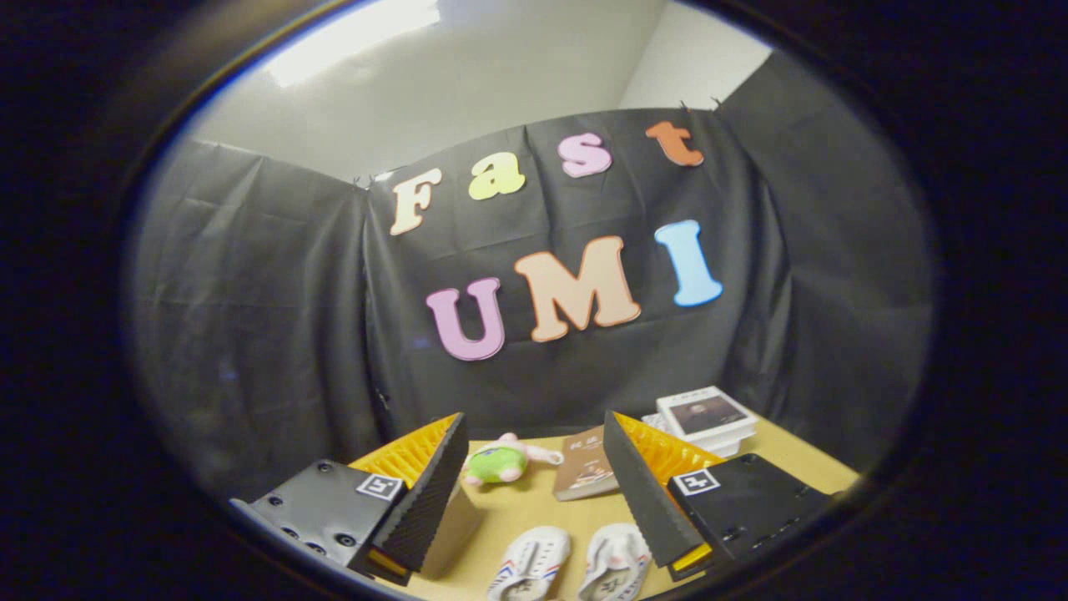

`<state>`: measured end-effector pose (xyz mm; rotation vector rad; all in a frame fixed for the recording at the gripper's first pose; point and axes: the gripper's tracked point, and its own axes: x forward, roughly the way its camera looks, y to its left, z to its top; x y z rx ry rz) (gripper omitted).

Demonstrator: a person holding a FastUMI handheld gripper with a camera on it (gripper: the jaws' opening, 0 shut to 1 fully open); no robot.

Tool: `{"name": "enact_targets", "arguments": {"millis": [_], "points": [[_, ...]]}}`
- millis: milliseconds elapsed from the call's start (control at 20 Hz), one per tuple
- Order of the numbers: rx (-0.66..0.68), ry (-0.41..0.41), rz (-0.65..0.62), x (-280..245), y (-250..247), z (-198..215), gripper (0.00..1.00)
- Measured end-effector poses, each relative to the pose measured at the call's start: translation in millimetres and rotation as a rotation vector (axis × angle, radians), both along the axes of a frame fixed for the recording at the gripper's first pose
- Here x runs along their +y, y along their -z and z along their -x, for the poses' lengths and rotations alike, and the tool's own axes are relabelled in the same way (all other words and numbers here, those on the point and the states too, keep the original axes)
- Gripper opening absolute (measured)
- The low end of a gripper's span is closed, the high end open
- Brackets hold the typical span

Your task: Open the storage box then place both shoes into the box .Put the left shoe in first, then the right shoe, with the right side of both shoes facing outward in a uniform manner.

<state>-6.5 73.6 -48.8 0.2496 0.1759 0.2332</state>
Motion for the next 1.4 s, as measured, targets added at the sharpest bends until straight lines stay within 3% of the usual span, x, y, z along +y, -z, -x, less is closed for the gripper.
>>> {"name": "enact_targets", "arguments": {"millis": [650,1400], "points": [[0.553,-0.233,-0.604,83.5,133.9,26.8,1.0],[0.97,-0.377,-1.107,159.5,205.0,53.6,1.0]]}}
